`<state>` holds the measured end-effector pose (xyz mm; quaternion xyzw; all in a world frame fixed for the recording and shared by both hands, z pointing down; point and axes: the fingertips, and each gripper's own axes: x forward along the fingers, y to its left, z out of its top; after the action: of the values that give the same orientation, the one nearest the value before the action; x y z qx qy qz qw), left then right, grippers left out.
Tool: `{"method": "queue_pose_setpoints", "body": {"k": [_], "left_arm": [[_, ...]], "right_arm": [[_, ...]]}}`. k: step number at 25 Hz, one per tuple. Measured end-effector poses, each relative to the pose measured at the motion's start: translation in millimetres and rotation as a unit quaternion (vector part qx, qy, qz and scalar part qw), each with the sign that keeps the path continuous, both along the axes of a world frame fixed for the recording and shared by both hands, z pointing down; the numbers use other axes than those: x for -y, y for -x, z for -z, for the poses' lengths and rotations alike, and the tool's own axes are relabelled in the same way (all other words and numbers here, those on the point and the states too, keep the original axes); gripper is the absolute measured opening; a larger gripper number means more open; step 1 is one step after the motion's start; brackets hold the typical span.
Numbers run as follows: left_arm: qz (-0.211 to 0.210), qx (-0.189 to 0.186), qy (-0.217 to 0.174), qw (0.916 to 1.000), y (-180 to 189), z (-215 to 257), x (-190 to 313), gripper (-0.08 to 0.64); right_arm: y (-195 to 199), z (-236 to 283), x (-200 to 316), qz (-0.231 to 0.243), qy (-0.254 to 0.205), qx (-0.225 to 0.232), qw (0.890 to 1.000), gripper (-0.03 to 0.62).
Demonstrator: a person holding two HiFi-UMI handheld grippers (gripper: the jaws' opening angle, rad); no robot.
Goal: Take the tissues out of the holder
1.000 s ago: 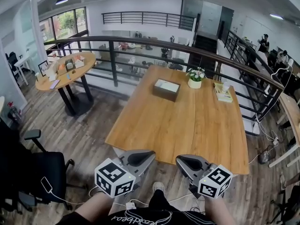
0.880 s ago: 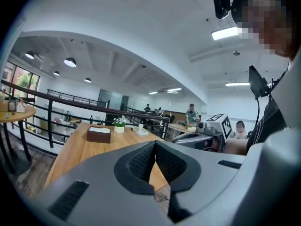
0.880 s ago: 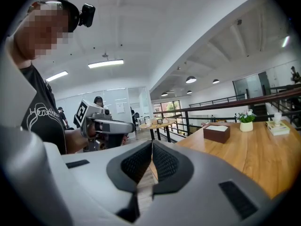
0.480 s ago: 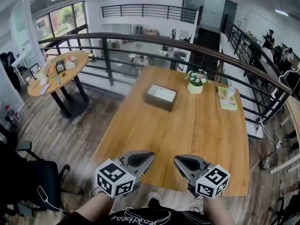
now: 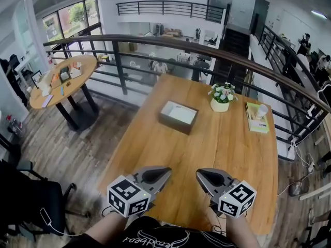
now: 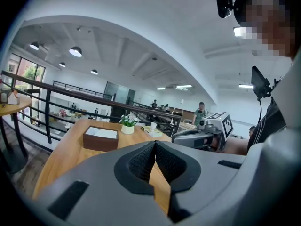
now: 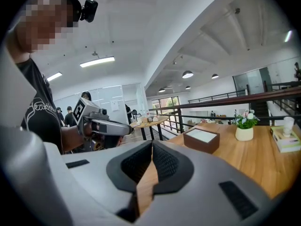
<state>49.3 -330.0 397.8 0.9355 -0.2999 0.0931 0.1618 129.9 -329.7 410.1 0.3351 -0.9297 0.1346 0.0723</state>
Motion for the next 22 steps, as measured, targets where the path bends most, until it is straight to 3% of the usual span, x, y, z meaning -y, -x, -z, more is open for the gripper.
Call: {"method": "queue_pose_setpoints", "body": {"k": [22], "left_arm": [[-0.036, 0.004, 0.018, 0.9992, 18.8, -9.1, 121.9, 0.014]], "right_arm": [[13.5, 9.8, 121.3, -0.036, 0.004, 0.028, 0.999, 0.017]]}}
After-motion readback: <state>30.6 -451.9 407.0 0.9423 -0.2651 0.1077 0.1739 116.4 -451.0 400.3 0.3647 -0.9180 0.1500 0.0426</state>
